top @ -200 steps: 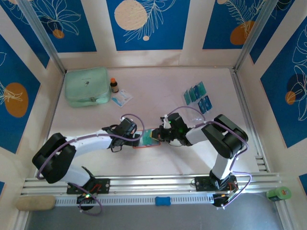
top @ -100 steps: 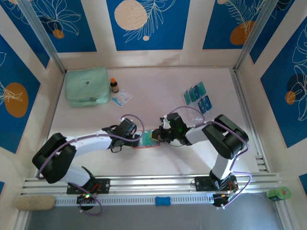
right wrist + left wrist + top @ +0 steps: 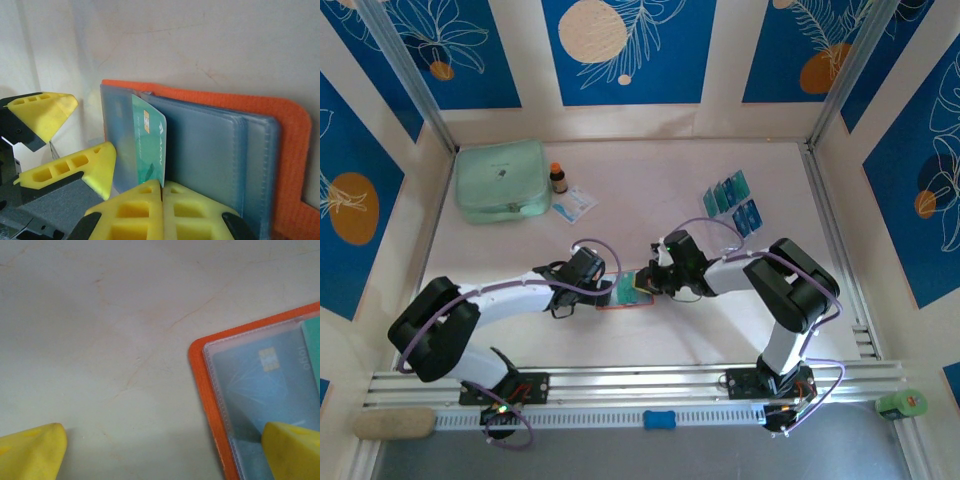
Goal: Put the credit cards into the card holder
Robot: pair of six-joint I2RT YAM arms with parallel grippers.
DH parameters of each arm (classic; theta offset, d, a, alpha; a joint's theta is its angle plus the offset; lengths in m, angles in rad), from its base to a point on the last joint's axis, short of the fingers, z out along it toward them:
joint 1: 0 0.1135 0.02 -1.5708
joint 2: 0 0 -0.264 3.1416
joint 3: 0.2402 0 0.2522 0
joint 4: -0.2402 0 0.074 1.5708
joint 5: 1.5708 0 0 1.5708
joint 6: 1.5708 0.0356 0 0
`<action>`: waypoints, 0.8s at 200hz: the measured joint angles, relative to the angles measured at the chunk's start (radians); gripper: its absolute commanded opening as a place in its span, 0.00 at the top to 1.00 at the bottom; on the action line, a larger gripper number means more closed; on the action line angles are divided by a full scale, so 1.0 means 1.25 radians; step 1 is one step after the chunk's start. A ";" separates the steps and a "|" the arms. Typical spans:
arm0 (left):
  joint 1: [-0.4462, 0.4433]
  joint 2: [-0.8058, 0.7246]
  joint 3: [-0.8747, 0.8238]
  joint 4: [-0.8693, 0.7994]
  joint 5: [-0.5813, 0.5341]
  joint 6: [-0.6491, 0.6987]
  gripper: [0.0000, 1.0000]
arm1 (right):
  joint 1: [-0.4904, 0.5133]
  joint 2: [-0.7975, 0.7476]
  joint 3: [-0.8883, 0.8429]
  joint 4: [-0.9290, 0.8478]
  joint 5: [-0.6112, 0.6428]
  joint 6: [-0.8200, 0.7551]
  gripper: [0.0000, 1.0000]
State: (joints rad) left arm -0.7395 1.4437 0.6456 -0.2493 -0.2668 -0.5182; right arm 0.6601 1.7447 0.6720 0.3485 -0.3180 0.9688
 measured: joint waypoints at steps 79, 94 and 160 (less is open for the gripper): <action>0.001 0.003 0.000 0.002 -0.002 0.000 0.00 | 0.004 0.028 0.048 -0.051 -0.004 0.000 1.00; 0.001 0.003 0.000 0.002 -0.003 0.000 0.00 | 0.007 0.031 0.055 -0.058 -0.004 0.000 1.00; 0.003 -0.003 -0.006 0.005 -0.007 -0.007 0.00 | 0.013 0.039 0.086 -0.103 -0.004 -0.009 1.00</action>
State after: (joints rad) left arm -0.7353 1.4395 0.6376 -0.2428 -0.2752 -0.5274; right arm 0.6769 1.7935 0.7795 0.2192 -0.3225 0.9573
